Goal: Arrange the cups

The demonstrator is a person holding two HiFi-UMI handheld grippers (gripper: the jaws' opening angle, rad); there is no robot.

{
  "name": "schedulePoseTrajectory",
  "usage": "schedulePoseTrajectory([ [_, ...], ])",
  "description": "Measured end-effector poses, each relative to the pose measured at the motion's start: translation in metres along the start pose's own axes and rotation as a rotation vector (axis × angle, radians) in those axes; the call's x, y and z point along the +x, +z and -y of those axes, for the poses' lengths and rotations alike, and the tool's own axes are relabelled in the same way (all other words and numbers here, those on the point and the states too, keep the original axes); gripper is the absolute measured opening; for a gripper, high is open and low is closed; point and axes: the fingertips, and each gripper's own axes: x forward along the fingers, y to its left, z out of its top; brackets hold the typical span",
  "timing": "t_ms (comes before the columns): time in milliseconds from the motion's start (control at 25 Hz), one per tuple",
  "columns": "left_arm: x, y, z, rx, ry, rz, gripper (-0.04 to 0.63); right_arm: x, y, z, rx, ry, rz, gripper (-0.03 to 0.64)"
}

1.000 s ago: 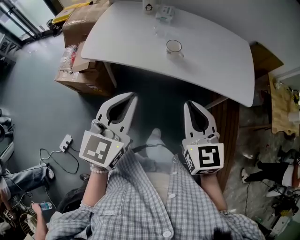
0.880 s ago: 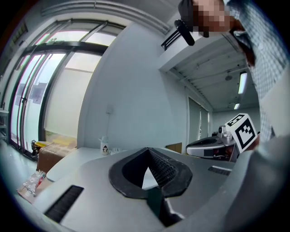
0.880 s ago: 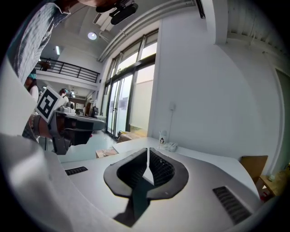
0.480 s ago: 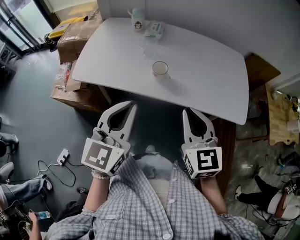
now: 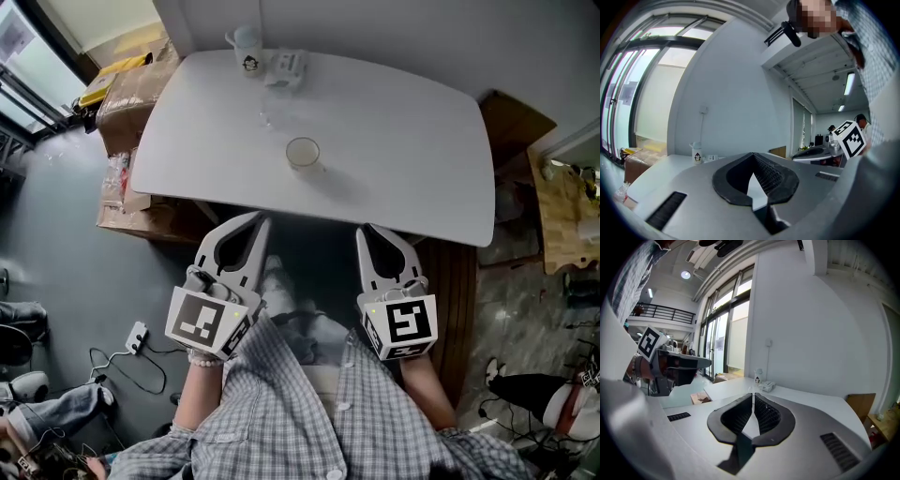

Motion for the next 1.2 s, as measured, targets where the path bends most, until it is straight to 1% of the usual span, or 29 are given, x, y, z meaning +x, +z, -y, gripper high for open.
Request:
schedulePoseTrajectory([
  [240,0.039,0.002,-0.019,0.019,-0.065,-0.011,0.009,0.031,-0.004,0.023,0.039,-0.055,-0.023,0.029],
  [360,0.057,-0.004,-0.038,0.067,-0.091,-0.058,0.009,0.054,0.000,0.026,0.036,-0.054,-0.037,0.029],
  [440,0.068,-0.008,-0.054,0.098,-0.085,-0.091,0.009,0.069,0.000,0.028,0.021,-0.050,-0.052,0.029],
  [480,0.073,-0.009,-0.062,0.101,-0.081,-0.101,0.009,0.077,-0.001,0.030,0.015,-0.050,-0.062,0.029],
  [680,0.093,-0.008,-0.097,0.036,-0.099,-0.096,0.009,0.109,-0.008,0.031,0.018,-0.064,-0.122,0.031],
  [840,0.112,-0.015,-0.122,0.039,-0.114,-0.120,0.009,0.132,-0.027,0.035,0.009,-0.067,-0.199,0.031],
  [960,0.126,-0.019,-0.135,0.046,-0.139,-0.139,0.009,0.145,-0.045,0.037,-0.042,-0.079,-0.277,0.031],
  [1040,0.133,-0.022,-0.144,0.039,-0.152,-0.147,0.009,0.154,-0.057,0.038,-0.064,-0.081,-0.313,0.031],
  [1120,0.138,-0.026,-0.153,0.025,-0.160,-0.159,0.009,0.162,-0.070,0.034,-0.071,-0.066,-0.356,0.031],
  [1200,0.142,-0.030,-0.161,0.010,-0.162,-0.174,0.009,0.169,-0.083,0.031,-0.100,-0.050,-0.402,0.031],
])
